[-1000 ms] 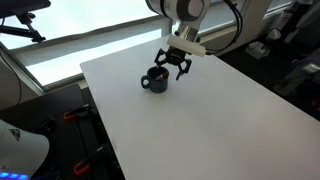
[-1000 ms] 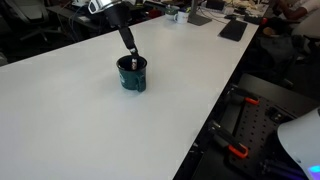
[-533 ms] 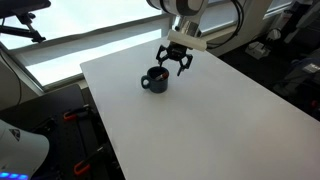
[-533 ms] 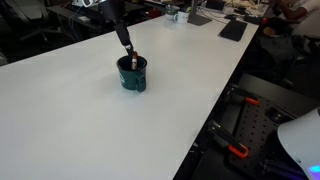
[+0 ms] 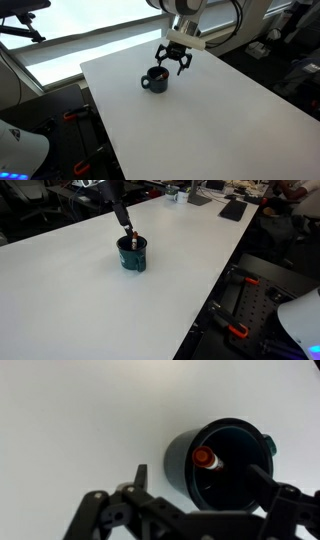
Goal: Put the marker on the table
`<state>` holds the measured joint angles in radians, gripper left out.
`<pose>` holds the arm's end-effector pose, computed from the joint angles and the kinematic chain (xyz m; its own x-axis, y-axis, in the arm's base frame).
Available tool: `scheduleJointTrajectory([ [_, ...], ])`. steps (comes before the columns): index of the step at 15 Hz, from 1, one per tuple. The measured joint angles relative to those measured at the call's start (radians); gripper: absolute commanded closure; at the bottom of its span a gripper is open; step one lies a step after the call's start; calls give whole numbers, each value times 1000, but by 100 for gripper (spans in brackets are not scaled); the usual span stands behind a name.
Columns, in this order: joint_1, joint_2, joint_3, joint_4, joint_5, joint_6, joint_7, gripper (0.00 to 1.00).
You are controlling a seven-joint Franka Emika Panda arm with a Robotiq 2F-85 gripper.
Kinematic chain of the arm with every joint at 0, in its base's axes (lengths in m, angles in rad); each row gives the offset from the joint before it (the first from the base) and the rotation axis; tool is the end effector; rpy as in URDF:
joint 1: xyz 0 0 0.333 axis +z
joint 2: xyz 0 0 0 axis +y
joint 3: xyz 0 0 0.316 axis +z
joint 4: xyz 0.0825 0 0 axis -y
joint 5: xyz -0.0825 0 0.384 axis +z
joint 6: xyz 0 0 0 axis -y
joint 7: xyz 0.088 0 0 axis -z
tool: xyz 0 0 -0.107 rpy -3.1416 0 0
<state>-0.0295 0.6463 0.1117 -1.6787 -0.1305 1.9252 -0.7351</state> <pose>0.6316 0.0375 0.2020 0.5789 0.7565 -0.3044 0.7232 -0.6488 -0.2370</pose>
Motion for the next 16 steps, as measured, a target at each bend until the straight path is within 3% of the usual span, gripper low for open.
scheduleJointTrajectory([
  [6, -4, -3, -1, -17, 41, -47, 78, 0],
  [12, -5, 4, -1, -18, 41, -46, 78, 0],
  [13, -5, 6, -1, -18, 41, -46, 78, 25],
  [14, -5, 8, -1, -18, 41, -46, 78, 26],
  [16, -7, 11, -1, -18, 41, -46, 76, 42],
])
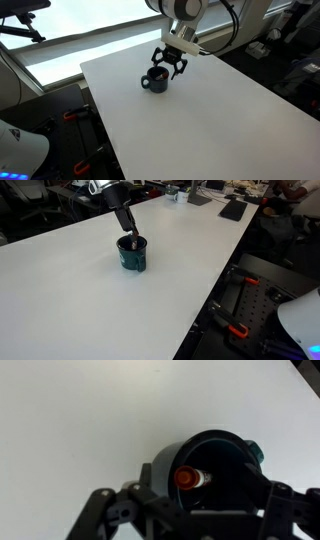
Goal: Put the marker on the table
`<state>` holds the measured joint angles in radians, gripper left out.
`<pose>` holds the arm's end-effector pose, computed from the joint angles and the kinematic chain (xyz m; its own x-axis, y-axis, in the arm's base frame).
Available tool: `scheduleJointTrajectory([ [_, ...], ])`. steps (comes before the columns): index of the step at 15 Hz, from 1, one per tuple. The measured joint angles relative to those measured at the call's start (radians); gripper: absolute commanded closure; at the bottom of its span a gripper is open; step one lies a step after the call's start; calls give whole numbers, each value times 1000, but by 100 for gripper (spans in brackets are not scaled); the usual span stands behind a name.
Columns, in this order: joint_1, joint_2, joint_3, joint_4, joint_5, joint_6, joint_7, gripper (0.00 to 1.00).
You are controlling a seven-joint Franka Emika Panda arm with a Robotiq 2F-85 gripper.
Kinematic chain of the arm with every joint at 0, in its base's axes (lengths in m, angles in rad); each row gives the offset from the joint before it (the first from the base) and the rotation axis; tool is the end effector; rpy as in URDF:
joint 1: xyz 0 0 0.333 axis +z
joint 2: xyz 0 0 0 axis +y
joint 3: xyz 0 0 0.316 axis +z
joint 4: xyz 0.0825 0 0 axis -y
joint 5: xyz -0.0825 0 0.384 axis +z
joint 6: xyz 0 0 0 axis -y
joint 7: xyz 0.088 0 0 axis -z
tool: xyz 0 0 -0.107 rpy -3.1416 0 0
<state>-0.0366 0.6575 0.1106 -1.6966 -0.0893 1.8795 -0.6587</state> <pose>0.6178 0.0348 0.1867 0.6310 0.6897 -0.3553 0.6321 -0.7226 -0.2800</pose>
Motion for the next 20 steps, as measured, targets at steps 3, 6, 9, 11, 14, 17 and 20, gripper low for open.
scheduleJointTrajectory([
  [3, -5, 5, 0, 1, 0, 0, 0, 65],
  [6, -12, 10, 0, 5, 0, 0, 0, 88],
  [9, -20, 13, 0, 11, 2, 2, 0, 100],
  [11, -21, 14, 0, 14, 4, 3, -3, 59],
  [14, -22, 15, 0, 14, 3, 3, -3, 38],
  [17, -19, 14, 1, 13, -2, 19, -3, 16],
  [20, -8, 5, 3, 11, -11, 44, -3, 0],
])
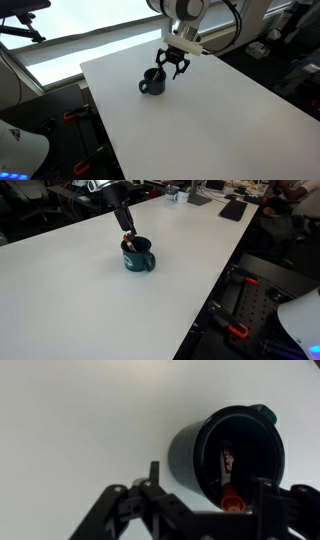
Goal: Put the marker on the table
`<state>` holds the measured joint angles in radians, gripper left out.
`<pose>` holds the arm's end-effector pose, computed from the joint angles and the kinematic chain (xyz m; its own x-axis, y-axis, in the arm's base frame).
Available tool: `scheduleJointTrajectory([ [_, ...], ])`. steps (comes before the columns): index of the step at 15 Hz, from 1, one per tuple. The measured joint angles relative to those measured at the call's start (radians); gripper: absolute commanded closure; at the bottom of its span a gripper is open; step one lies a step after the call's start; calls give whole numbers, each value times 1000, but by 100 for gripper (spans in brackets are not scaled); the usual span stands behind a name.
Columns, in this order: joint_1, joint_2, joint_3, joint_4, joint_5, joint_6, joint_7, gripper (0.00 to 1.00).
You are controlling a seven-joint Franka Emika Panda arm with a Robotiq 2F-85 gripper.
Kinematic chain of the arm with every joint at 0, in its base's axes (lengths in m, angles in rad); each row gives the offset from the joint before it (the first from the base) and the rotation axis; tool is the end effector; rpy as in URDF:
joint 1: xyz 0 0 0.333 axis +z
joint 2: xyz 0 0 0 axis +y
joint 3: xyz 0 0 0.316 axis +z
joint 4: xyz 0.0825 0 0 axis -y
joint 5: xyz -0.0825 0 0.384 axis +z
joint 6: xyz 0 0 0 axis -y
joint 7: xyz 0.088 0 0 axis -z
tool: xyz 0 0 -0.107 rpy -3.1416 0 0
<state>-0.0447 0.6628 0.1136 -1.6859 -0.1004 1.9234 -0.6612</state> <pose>0.6269 0.0313 0.1889 0.6455 0.6922 -0.3229 0.6478 -0.7201 -0.2486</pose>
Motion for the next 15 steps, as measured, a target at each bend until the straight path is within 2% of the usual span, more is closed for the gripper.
scheduleJointTrajectory([
  [5, 21, -5, 9, 0, -18, 15, -7, 0],
  [8, 31, -5, 10, 0, -19, 22, -8, 17],
  [9, 32, -5, 10, -1, -19, 23, -8, 32],
  [12, 32, -5, 10, -2, -19, 27, -8, 53],
  [14, 32, -5, 10, -2, -19, 27, -8, 52],
  [15, 32, -5, 10, -2, -19, 28, -8, 45],
])
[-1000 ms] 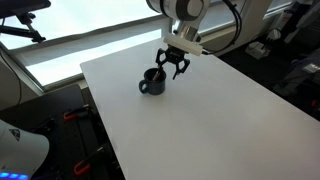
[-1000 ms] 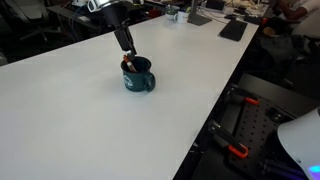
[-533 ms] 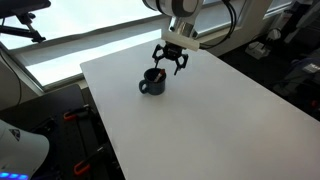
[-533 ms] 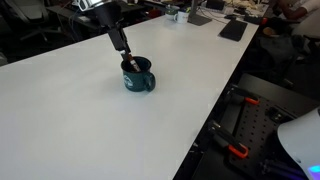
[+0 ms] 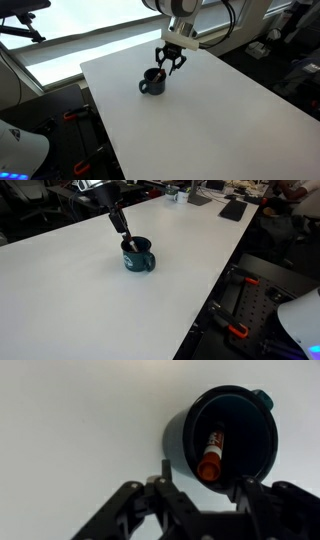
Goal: Put the marker on the table
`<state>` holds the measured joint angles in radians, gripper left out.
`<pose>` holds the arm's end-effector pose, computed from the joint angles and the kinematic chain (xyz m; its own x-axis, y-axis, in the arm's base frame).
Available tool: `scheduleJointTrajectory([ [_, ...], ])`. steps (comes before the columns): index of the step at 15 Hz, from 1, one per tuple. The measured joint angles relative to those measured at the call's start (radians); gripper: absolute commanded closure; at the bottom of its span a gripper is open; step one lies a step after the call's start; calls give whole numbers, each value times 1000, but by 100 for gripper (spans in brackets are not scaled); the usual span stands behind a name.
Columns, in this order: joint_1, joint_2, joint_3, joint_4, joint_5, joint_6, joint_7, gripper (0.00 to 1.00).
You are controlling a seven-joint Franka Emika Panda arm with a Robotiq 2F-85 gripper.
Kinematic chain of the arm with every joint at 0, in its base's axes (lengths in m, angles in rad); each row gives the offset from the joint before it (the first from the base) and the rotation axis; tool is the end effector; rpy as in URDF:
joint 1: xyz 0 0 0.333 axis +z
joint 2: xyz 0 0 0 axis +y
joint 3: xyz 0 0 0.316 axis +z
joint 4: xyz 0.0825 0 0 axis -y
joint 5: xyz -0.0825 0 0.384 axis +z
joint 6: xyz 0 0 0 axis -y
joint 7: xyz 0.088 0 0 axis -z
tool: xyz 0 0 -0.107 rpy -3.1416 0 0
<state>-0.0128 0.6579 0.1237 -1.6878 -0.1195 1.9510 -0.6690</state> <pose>0.6290 0.0564 0.1927 0.6123 0.7301 -0.3034 0.6978 -0.6794 -0.2267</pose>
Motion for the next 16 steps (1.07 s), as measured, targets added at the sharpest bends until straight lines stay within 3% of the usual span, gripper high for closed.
scheduleJointTrajectory([
  [3, -1, 0, 0, -1, 0, 1, 0, 42],
  [4, -2, 0, 0, -1, 0, 1, 0, 22],
  [8, -3, 0, 0, -5, 0, 3, 0, 1],
  [16, 4, -54, 0, -67, 0, 48, 3, 0],
])
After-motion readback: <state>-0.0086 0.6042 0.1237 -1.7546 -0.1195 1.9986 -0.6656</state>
